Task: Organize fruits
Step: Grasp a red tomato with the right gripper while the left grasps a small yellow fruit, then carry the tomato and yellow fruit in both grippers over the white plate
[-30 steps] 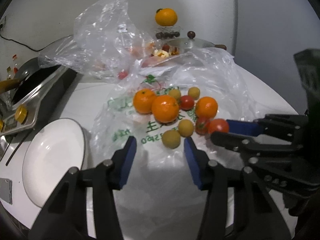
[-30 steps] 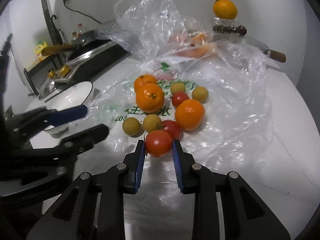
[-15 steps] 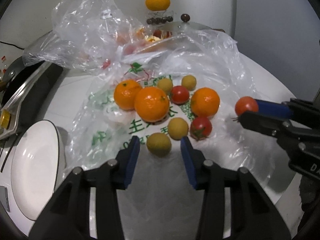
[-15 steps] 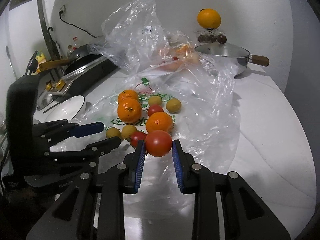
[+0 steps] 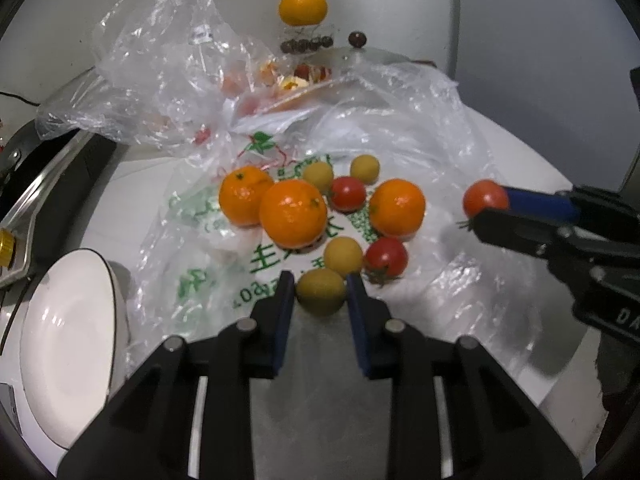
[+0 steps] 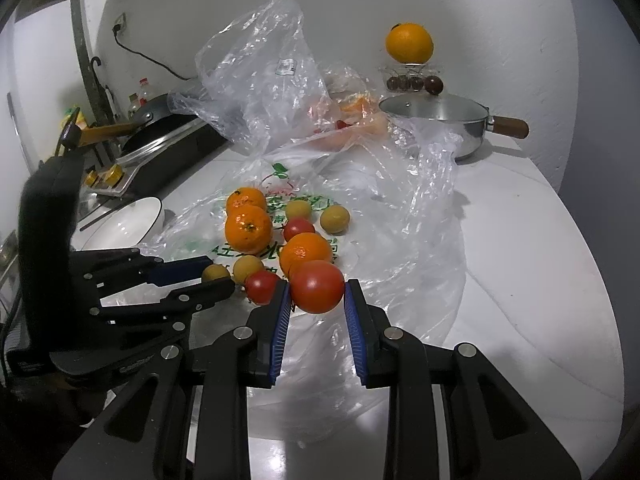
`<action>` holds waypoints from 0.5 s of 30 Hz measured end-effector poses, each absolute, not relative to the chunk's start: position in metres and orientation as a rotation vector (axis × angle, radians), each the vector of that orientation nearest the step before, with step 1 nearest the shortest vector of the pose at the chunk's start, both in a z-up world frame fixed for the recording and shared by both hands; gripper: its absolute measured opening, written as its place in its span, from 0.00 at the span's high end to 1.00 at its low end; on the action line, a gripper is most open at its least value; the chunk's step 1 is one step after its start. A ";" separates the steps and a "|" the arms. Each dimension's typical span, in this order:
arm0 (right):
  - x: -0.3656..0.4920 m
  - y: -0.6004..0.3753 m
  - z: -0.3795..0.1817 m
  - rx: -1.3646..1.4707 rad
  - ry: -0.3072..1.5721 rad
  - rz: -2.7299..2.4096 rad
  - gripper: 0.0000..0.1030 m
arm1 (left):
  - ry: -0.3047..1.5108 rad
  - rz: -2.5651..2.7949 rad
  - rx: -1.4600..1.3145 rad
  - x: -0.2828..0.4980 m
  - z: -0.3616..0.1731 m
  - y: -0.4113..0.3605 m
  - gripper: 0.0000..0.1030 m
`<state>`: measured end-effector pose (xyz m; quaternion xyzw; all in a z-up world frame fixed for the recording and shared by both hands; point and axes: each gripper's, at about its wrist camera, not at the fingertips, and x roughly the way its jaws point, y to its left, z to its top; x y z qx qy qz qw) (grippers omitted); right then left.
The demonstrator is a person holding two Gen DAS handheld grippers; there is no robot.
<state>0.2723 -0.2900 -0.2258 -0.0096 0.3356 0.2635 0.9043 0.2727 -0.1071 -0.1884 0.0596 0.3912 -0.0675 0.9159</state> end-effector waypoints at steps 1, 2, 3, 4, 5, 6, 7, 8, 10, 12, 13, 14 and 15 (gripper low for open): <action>0.271 -0.288 -0.224 -0.023 0.691 0.545 0.72 | 0.796 -0.141 0.120 0.270 -0.185 -0.106 0.73; 0.269 -0.286 -0.222 -0.026 0.688 0.546 0.72 | 0.789 -0.143 0.118 0.268 -0.182 -0.106 0.73; 0.267 -0.284 -0.220 -0.032 0.683 0.547 0.72 | 0.781 -0.145 0.115 0.265 -0.179 -0.104 0.73; 0.265 -0.281 -0.219 -0.036 0.680 0.548 0.72 | 0.771 -0.147 0.112 0.262 -0.175 -0.102 0.73; 0.264 -0.279 -0.217 -0.039 0.678 0.550 0.72 | 0.764 -0.149 0.110 0.259 -0.172 -0.100 0.73; 0.261 -0.276 -0.215 -0.044 0.675 0.552 0.72 | 0.756 -0.151 0.107 0.257 -0.169 -0.098 0.73; 0.259 -0.273 -0.214 -0.049 0.672 0.554 0.72 | 0.747 -0.152 0.102 0.253 -0.166 -0.095 0.73; 0.258 -0.270 -0.212 -0.054 0.669 0.556 0.72 | 0.739 -0.152 0.098 0.250 -0.163 -0.092 0.73; 0.254 -0.262 -0.209 -0.066 0.665 0.561 0.72 | 0.725 -0.150 0.089 0.245 -0.158 -0.084 0.73; 0.250 -0.255 -0.206 -0.076 0.660 0.565 0.72 | 0.715 -0.147 0.082 0.240 -0.155 -0.078 0.73; 0.248 -0.250 -0.205 -0.082 0.658 0.569 0.72 | 0.708 -0.144 0.077 0.237 -0.153 -0.073 0.73; 0.246 -0.246 -0.204 -0.087 0.656 0.571 0.72 | 0.705 -0.143 0.074 0.236 -0.151 -0.069 0.73; 0.244 -0.241 -0.202 -0.092 0.653 0.574 0.72 | 0.700 -0.142 0.070 0.233 -0.149 -0.064 0.73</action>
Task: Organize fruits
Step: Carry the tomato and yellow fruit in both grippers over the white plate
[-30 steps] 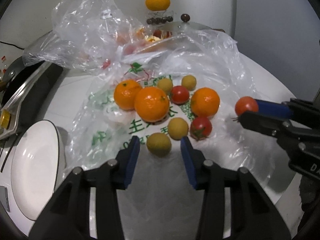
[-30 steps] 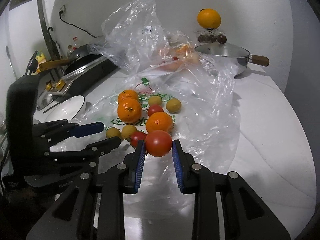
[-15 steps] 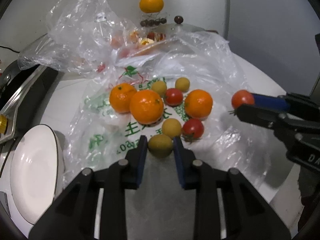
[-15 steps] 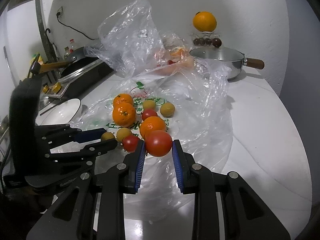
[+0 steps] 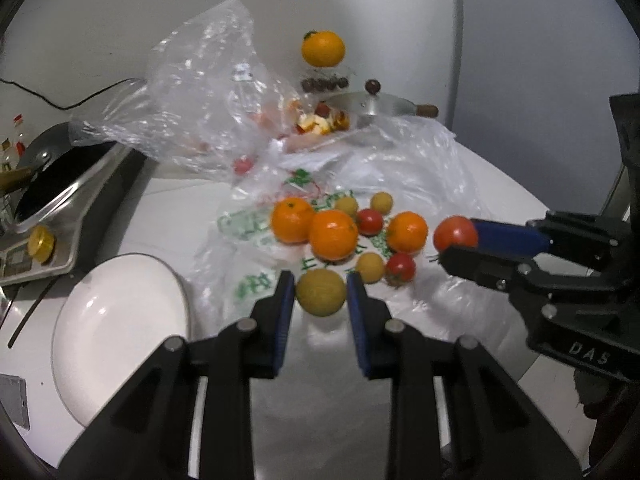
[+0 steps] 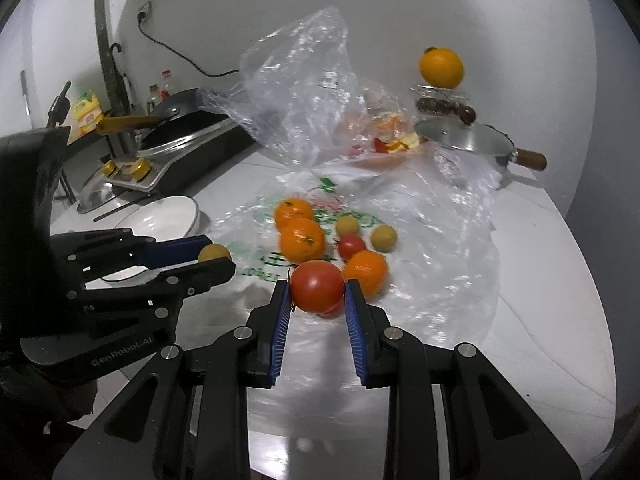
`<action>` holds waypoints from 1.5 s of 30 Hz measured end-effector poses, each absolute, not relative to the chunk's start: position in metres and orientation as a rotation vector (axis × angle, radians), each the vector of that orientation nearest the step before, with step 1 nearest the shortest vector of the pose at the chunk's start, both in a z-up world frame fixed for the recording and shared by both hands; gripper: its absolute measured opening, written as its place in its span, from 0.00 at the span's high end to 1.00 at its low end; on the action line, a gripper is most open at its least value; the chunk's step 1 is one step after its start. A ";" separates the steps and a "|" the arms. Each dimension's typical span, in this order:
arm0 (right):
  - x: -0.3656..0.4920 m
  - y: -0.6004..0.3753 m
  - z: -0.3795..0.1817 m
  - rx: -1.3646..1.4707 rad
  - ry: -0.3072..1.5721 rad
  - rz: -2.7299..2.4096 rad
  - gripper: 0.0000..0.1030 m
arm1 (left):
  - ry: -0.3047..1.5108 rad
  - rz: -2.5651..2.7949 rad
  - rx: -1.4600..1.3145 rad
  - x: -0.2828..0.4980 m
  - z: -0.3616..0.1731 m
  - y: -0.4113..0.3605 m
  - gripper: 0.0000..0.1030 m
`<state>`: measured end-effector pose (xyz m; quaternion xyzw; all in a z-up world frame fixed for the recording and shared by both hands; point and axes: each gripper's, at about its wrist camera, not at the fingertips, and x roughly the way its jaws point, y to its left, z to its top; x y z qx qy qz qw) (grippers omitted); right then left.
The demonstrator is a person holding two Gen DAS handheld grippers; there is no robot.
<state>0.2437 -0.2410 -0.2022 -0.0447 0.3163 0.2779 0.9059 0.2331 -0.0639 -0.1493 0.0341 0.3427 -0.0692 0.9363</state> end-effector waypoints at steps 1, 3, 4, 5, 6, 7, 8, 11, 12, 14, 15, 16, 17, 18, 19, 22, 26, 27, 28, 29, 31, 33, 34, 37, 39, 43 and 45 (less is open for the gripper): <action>0.242 -0.237 -0.201 -0.097 0.651 0.578 0.72 | 0.695 -0.139 0.065 0.230 -0.147 -0.058 0.73; 0.240 -0.227 -0.199 -0.108 0.646 0.584 0.72 | 0.690 -0.138 0.061 0.226 -0.144 -0.049 0.73; 0.238 -0.222 -0.198 -0.113 0.645 0.588 0.72 | 0.685 -0.137 0.060 0.224 -0.143 -0.045 0.73; 0.238 -0.218 -0.197 -0.118 0.644 0.592 0.72 | 0.681 -0.137 0.059 0.221 -0.142 -0.041 0.73; 0.237 -0.213 -0.196 -0.126 0.644 0.597 0.72 | 0.676 -0.137 0.057 0.219 -0.140 -0.037 0.73; 0.237 -0.208 -0.195 -0.134 0.644 0.600 0.72 | 0.669 -0.137 0.051 0.216 -0.139 -0.031 0.73; 0.236 -0.202 -0.195 -0.143 0.643 0.604 0.72 | 0.665 -0.136 0.048 0.215 -0.138 -0.028 0.73; 0.233 -0.189 -0.193 -0.161 0.641 0.612 0.72 | 0.649 -0.133 0.032 0.209 -0.135 -0.012 0.73; 0.232 -0.184 -0.192 -0.166 0.641 0.616 0.72 | 0.646 -0.132 0.029 0.208 -0.135 -0.008 0.73; 0.231 -0.174 -0.191 -0.176 0.641 0.620 0.72 | 0.636 -0.129 0.019 0.204 -0.133 0.002 0.73; 0.230 -0.167 -0.190 -0.184 0.640 0.623 0.72 | 0.632 -0.127 0.014 0.203 -0.133 0.008 0.73; 0.229 -0.161 -0.189 -0.191 0.640 0.626 0.72 | 0.627 -0.123 0.007 0.201 -0.133 0.014 0.73; 0.229 -0.156 -0.189 -0.197 0.639 0.630 0.72 | 0.622 -0.120 0.002 0.200 -0.133 0.019 0.73; 0.229 -0.151 -0.188 -0.204 0.639 0.632 0.72 | 0.619 -0.116 -0.002 0.198 -0.133 0.024 0.73; 0.228 -0.144 -0.188 -0.212 0.639 0.635 0.72 | 0.612 -0.104 -0.002 0.196 -0.133 0.030 0.73; 0.227 -0.129 -0.186 -0.226 0.637 0.637 0.72 | 0.588 -0.051 0.039 0.191 -0.135 0.045 0.73; 0.225 -0.109 -0.186 -0.246 0.637 0.643 0.72 | 0.578 -0.028 0.023 0.185 -0.137 0.067 0.73; 0.225 -0.104 -0.186 -0.250 0.636 0.645 0.72 | 0.576 -0.022 0.018 0.184 -0.138 0.072 0.73; 0.225 -0.099 -0.185 -0.252 0.635 0.646 0.72 | 0.575 -0.017 0.010 0.183 -0.138 0.079 0.73; 0.225 -0.094 -0.185 -0.253 0.636 0.648 0.72 | 0.574 -0.009 0.006 0.182 -0.140 0.085 0.73; 0.224 -0.084 -0.184 -0.255 0.636 0.654 0.72 | 0.574 0.003 0.001 0.181 -0.143 0.094 0.73; 0.224 -0.072 -0.184 -0.263 0.635 0.665 0.72 | 0.577 0.013 -0.008 0.181 -0.146 0.103 0.73; 0.224 -0.067 -0.184 -0.268 0.635 0.670 0.72 | 0.581 0.018 -0.012 0.181 -0.149 0.109 0.73; 0.226 -0.051 -0.186 -0.285 0.641 0.687 0.72 | 0.600 0.032 -0.006 0.184 -0.158 0.121 0.73; 0.228 -0.041 -0.188 -0.294 0.646 0.693 0.72 | 0.608 0.041 -0.018 0.186 -0.163 0.128 0.73; 0.235 -0.024 -0.194 -0.304 0.659 0.701 0.72 | 0.620 0.051 -0.040 0.189 -0.171 0.142 0.73; 0.241 -0.015 -0.198 -0.306 0.667 0.705 0.72 | 0.627 0.049 -0.051 0.191 -0.174 0.147 0.73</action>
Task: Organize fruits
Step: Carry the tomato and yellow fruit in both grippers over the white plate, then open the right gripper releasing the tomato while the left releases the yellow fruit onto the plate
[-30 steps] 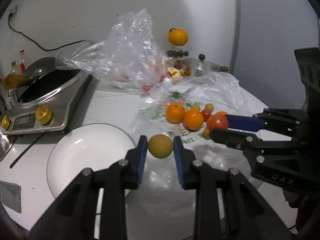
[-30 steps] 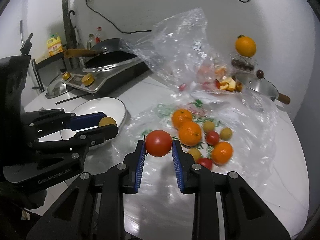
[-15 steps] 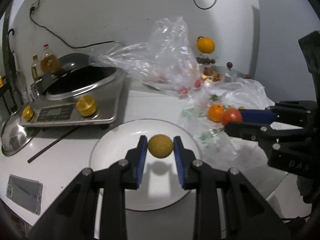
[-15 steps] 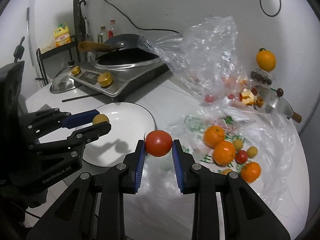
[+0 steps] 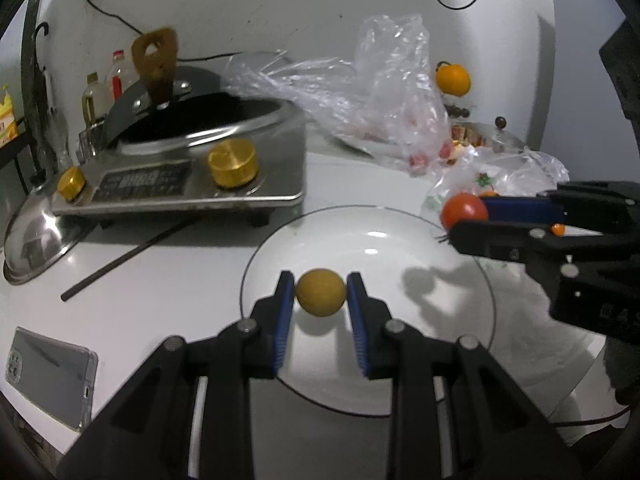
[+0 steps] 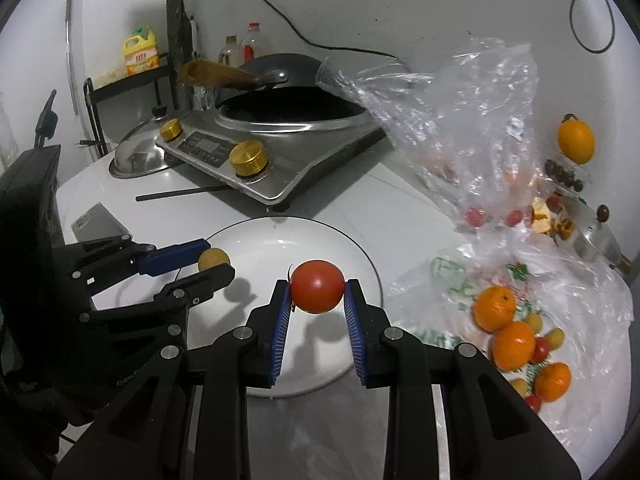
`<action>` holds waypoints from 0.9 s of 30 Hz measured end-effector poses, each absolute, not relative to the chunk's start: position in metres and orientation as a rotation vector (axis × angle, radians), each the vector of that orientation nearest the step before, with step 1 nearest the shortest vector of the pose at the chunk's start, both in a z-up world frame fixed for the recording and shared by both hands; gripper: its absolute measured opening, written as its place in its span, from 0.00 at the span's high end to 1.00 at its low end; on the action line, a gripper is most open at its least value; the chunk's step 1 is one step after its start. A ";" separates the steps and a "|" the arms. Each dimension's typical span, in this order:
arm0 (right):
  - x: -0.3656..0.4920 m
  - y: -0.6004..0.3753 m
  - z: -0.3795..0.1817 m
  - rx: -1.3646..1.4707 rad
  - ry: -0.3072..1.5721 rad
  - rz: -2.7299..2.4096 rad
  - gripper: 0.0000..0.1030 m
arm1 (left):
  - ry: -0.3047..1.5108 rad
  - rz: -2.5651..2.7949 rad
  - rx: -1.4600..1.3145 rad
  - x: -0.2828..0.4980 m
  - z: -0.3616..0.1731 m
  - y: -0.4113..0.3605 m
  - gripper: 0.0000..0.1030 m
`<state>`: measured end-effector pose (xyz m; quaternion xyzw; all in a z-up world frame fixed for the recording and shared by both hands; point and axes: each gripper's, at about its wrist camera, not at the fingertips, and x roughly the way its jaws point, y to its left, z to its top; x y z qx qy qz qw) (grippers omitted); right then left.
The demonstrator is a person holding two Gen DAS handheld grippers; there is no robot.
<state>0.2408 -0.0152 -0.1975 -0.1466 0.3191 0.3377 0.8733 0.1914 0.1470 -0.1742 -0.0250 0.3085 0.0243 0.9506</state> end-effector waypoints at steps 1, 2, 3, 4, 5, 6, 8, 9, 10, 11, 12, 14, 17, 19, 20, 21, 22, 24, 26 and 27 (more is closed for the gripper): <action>0.243 -0.012 -0.199 -0.307 0.669 0.707 0.72 | 0.629 0.048 -0.056 0.192 -0.175 0.150 0.73; 0.246 -0.007 -0.201 -0.309 0.674 0.709 0.72 | 0.629 0.047 -0.056 0.193 -0.176 0.151 0.73; 0.248 -0.004 -0.203 -0.310 0.677 0.712 0.72 | 0.629 0.046 -0.055 0.194 -0.177 0.152 0.73; 0.250 0.000 -0.205 -0.311 0.681 0.715 0.72 | 0.630 0.046 -0.055 0.195 -0.178 0.154 0.73; 0.253 0.005 -0.208 -0.311 0.687 0.720 0.72 | 0.631 0.048 -0.055 0.196 -0.179 0.155 0.73; 0.255 0.008 -0.210 -0.311 0.692 0.723 0.72 | 0.632 0.050 -0.053 0.198 -0.180 0.157 0.73; 0.261 0.015 -0.214 -0.309 0.702 0.730 0.72 | 0.637 0.054 -0.055 0.202 -0.182 0.160 0.73; 0.264 0.019 -0.217 -0.309 0.707 0.734 0.72 | 0.640 0.055 -0.056 0.203 -0.182 0.162 0.73; 0.266 0.022 -0.219 -0.309 0.712 0.739 0.72 | 0.645 0.055 -0.057 0.205 -0.183 0.162 0.73; 0.270 0.025 -0.221 -0.308 0.716 0.744 0.72 | 0.649 0.051 -0.056 0.207 -0.184 0.163 0.73; 0.274 0.028 -0.223 -0.306 0.722 0.749 0.72 | 0.652 0.050 -0.052 0.209 -0.185 0.162 0.73; 0.280 0.034 -0.226 -0.304 0.733 0.758 0.72 | 0.664 0.046 -0.048 0.213 -0.187 0.162 0.73; 0.289 0.044 -0.230 -0.300 0.749 0.781 0.72 | 0.678 0.042 -0.047 0.216 -0.188 0.163 0.73; 0.293 0.049 -0.232 -0.295 0.758 0.797 0.72 | 0.697 0.037 -0.050 0.220 -0.190 0.163 0.73; 0.295 0.051 -0.233 -0.293 0.761 0.799 0.72 | 0.704 0.036 -0.052 0.220 -0.191 0.163 0.73; 0.296 0.053 -0.235 -0.294 0.769 0.804 0.72 | 0.708 0.037 -0.053 0.221 -0.191 0.163 0.73; 0.298 0.055 -0.236 -0.295 0.780 0.812 0.72 | 0.714 0.039 -0.054 0.222 -0.192 0.164 0.73; 0.301 0.058 -0.239 -0.296 0.794 0.823 0.72 | 0.731 0.042 -0.059 0.224 -0.194 0.165 0.73; 0.301 0.061 -0.240 -0.295 0.801 0.835 0.72 | 0.734 0.048 -0.064 0.224 -0.195 0.166 0.72; 0.301 0.061 -0.240 -0.297 0.802 0.838 0.72 | 0.735 0.048 -0.063 0.224 -0.195 0.165 0.72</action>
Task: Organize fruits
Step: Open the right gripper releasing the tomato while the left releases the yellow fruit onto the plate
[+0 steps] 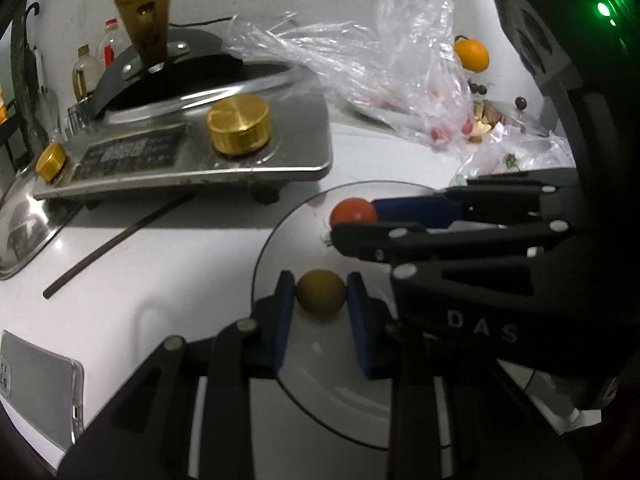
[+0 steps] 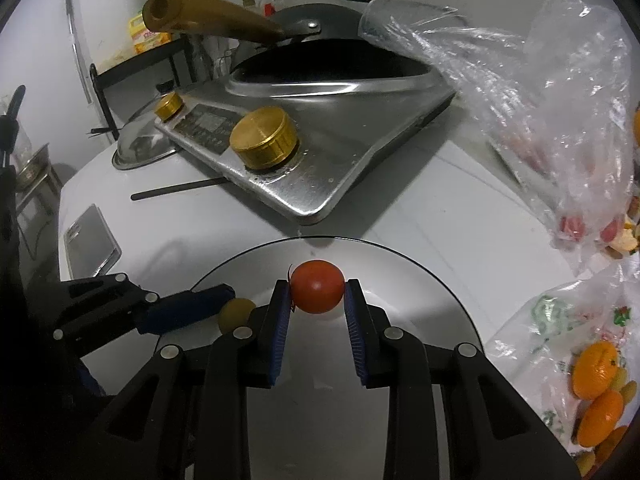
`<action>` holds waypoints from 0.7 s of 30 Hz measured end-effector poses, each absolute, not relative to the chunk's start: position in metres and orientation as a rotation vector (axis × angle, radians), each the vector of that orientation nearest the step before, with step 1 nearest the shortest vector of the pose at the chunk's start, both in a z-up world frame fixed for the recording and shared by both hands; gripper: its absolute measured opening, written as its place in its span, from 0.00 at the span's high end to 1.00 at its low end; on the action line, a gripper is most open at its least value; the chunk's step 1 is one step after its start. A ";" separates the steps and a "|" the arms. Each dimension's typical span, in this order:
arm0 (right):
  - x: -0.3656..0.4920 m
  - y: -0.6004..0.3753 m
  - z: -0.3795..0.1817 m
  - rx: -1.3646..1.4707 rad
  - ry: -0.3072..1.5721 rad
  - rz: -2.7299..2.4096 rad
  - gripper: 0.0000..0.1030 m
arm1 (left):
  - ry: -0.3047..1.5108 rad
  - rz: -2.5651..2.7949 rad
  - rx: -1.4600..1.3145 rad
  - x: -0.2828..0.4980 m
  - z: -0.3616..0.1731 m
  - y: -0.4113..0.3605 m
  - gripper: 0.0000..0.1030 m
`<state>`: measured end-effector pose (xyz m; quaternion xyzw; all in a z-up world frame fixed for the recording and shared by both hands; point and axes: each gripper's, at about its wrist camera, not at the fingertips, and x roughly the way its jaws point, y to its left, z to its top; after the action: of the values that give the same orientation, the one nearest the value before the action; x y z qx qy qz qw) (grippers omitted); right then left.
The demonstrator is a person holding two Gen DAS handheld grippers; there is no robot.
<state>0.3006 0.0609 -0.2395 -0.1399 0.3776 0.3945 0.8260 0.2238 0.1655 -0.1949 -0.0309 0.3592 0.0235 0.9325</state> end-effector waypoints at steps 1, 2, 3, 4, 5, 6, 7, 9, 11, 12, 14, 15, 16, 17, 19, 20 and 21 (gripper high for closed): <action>0.300 0.062 -0.239 -0.297 0.804 0.844 0.72 | 0.737 0.049 -0.058 0.224 -0.195 0.165 0.72; 0.300 0.062 -0.239 -0.294 0.807 0.849 0.72 | 0.739 0.049 -0.057 0.224 -0.195 0.165 0.72; 0.301 0.062 -0.239 -0.293 0.810 0.853 0.72 | 0.738 0.047 -0.058 0.223 -0.196 0.165 0.72; 0.301 0.063 -0.240 -0.294 0.812 0.856 0.72 | 0.737 0.046 -0.061 0.223 -0.195 0.165 0.72; 0.301 0.063 -0.240 -0.297 0.812 0.859 0.72 | 0.736 0.044 -0.063 0.222 -0.195 0.166 0.72; 0.300 0.063 -0.240 -0.302 0.813 0.866 0.72 | 0.736 0.043 -0.063 0.222 -0.195 0.166 0.72; 0.300 0.064 -0.240 -0.308 0.813 0.867 0.71 | 0.737 0.044 -0.062 0.222 -0.195 0.166 0.72; 0.300 0.065 -0.239 -0.312 0.811 0.863 0.71 | 0.739 0.048 -0.055 0.222 -0.195 0.165 0.72; 0.299 0.064 -0.238 -0.311 0.809 0.863 0.71 | 0.741 0.055 -0.046 0.222 -0.195 0.164 0.71; 0.298 0.063 -0.236 -0.311 0.802 0.859 0.71 | 0.740 0.056 -0.043 0.222 -0.195 0.163 0.71; 0.296 0.060 -0.232 -0.310 0.791 0.855 0.71 | 0.737 0.066 -0.042 0.220 -0.194 0.162 0.70; 0.295 0.057 -0.229 -0.310 0.783 0.850 0.71 | 0.734 0.073 -0.047 0.218 -0.193 0.162 0.69; 0.293 0.054 -0.226 -0.309 0.776 0.845 0.71 | 0.734 0.078 -0.053 0.217 -0.193 0.162 0.68; 0.292 0.051 -0.224 -0.309 0.770 0.839 0.71 | 0.734 0.079 -0.056 0.216 -0.192 0.161 0.67; 0.288 0.042 -0.219 -0.304 0.757 0.827 0.71 | 0.728 0.087 -0.055 0.212 -0.189 0.159 0.67; 0.287 0.038 -0.217 -0.302 0.753 0.823 0.71 | 0.724 0.088 -0.053 0.210 -0.188 0.157 0.67; 0.286 0.033 -0.214 -0.298 0.748 0.816 0.71 | 0.720 0.090 -0.049 0.208 -0.185 0.155 0.67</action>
<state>0.2860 0.0330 -0.2144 -0.1410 0.3539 0.3859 0.8402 0.2079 0.1547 -0.1854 -0.0241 0.3522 0.0439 0.9346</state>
